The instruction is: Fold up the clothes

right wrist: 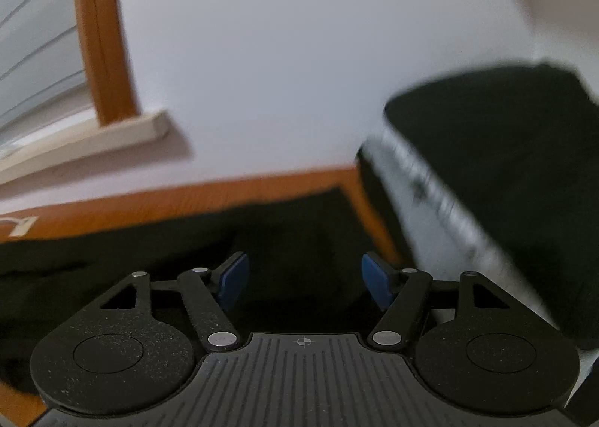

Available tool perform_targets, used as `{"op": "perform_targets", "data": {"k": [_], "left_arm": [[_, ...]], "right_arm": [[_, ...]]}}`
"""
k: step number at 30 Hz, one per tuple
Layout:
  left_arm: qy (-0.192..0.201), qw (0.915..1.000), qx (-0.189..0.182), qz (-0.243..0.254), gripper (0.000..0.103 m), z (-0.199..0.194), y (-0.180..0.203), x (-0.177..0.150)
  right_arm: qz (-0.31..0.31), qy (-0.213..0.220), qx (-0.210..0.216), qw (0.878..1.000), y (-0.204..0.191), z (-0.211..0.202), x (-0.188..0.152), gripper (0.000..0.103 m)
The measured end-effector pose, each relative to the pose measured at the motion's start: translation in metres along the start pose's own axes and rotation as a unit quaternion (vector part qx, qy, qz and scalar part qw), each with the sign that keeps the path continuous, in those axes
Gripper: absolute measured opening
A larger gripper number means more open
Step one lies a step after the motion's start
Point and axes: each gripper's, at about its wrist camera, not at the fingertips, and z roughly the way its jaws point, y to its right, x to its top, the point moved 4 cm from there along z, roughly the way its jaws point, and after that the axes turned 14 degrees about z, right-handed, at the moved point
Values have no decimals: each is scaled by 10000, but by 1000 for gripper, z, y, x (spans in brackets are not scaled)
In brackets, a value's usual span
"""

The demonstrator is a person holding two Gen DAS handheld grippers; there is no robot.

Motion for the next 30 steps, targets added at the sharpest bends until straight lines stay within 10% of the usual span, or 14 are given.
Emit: {"op": "perform_targets", "data": {"k": [8,10,11,14,23,27,30], "left_arm": [[-12,10000,6,-27,101,0,0,0],[-10,10000,4,-25,101,0,0,0],[-10,10000,3,-25,101,0,0,0],[-4,10000,-24,-26,102,1,-1,0],[73,9999,-102,78,102,0,3,1],[68,9999,-90,0,102,0,1,1],[23,10000,-81,52,102,1,2,1]], "right_arm": [[124,59,83,9999,-10,15,-11,64],[35,63,92,9999,-11,19,-11,46],[-42,83,79,9999,-12,19,-10,17],[-263,214,23,9994,-15,13,-1,6],[-877,1368,-688,9843,-42,-2,98,7],[-1042,1429,-1104,9780,-45,29,105,46],[-832,1287,-979,9833,-35,31,92,48]]}}
